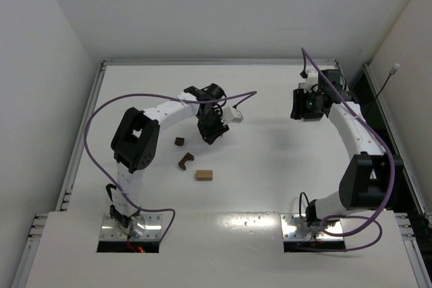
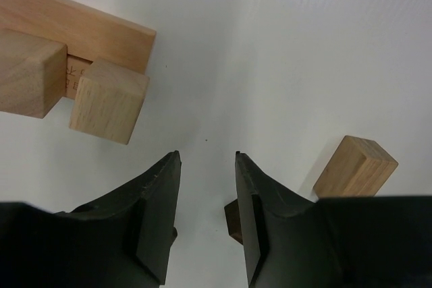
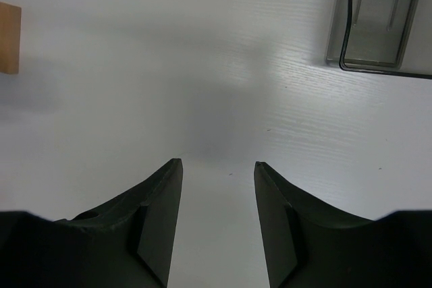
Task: Build the wood block tower
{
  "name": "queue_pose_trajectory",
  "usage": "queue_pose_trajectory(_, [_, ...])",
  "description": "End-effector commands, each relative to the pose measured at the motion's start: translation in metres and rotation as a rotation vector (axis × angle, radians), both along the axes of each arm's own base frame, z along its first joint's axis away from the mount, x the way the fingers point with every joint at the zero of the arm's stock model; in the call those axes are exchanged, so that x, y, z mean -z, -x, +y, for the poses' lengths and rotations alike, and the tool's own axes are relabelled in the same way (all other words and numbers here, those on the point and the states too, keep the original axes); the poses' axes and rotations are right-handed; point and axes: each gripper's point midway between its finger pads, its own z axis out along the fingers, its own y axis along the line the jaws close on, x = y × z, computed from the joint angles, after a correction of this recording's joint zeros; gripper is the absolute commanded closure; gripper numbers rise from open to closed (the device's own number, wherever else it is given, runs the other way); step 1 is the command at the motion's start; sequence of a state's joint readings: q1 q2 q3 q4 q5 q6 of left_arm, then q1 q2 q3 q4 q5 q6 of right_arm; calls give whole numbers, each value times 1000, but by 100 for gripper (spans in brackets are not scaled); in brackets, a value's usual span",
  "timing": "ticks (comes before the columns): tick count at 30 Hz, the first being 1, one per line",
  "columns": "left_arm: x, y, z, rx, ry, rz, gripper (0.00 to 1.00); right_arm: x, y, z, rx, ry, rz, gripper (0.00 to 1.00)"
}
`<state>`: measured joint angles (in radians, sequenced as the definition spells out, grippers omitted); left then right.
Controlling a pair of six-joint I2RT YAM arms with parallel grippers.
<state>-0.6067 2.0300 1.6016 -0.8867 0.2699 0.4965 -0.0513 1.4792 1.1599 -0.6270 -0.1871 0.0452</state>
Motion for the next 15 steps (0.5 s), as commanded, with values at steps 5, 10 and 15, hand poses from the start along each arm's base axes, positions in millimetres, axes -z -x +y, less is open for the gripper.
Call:
queue_pose_trajectory(5, [-5, -11, -9, 32, 64, -15, 61, -16, -7, -1, 0, -2, -74, 56])
queue_pose_trajectory(10, [-5, -19, -10, 22, 74, -30, 54, -19, -9, -1, 0, -1, -83, 56])
queue_pose_trajectory(15, [3, -17, -10, 24, 72, -7, 53, -20, -11, -1, 0, -1, -83, 56])
